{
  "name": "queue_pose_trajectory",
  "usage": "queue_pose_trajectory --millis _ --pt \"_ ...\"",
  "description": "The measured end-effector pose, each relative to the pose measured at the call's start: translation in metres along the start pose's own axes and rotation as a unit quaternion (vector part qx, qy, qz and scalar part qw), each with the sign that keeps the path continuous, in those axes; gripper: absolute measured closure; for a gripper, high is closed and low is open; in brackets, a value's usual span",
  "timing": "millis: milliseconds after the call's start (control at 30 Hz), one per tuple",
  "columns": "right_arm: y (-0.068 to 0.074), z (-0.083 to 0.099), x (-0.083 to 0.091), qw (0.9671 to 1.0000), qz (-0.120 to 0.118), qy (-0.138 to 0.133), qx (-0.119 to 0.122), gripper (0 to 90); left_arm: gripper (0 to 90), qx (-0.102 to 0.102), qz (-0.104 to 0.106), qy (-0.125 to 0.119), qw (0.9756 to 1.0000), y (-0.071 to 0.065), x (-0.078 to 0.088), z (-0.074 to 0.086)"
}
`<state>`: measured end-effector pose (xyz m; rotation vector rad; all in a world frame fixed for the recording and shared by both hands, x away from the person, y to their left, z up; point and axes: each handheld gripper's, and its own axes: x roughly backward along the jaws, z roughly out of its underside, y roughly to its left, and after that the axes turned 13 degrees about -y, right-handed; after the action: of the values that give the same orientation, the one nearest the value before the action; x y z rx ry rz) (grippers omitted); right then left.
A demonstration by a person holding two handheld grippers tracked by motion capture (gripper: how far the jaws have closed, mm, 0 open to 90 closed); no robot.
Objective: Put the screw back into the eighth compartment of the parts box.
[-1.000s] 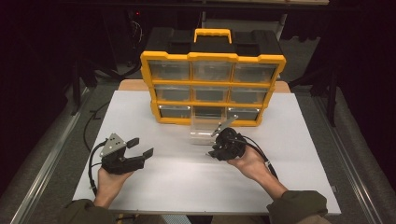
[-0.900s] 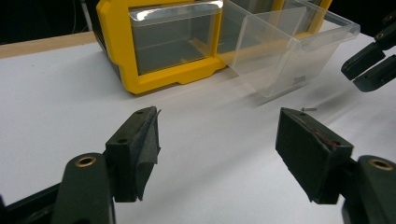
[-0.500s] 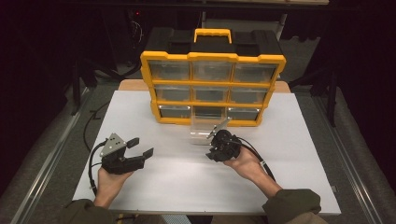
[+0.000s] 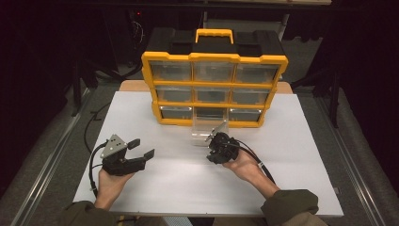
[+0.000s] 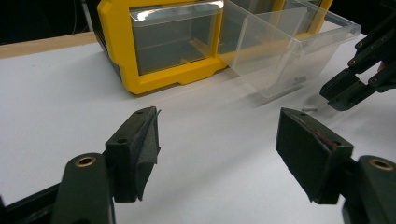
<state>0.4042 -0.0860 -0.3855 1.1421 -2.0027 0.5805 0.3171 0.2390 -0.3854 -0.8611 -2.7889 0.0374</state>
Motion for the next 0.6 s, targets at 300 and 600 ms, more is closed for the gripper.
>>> queue_pose_trajectory --millis 300,600 --pt "-0.001 0.0 -0.007 0.9999 0.008 0.009 0.001 76.0 30.5 -0.001 0.0 -0.001 1.0 0.0 0.0 0.0" --pt "-0.005 0.0 -0.014 0.9997 0.016 0.017 -0.001 77.2 30.5 -0.001 0.0 0.0 1.0 0.0 0.0 0.0"
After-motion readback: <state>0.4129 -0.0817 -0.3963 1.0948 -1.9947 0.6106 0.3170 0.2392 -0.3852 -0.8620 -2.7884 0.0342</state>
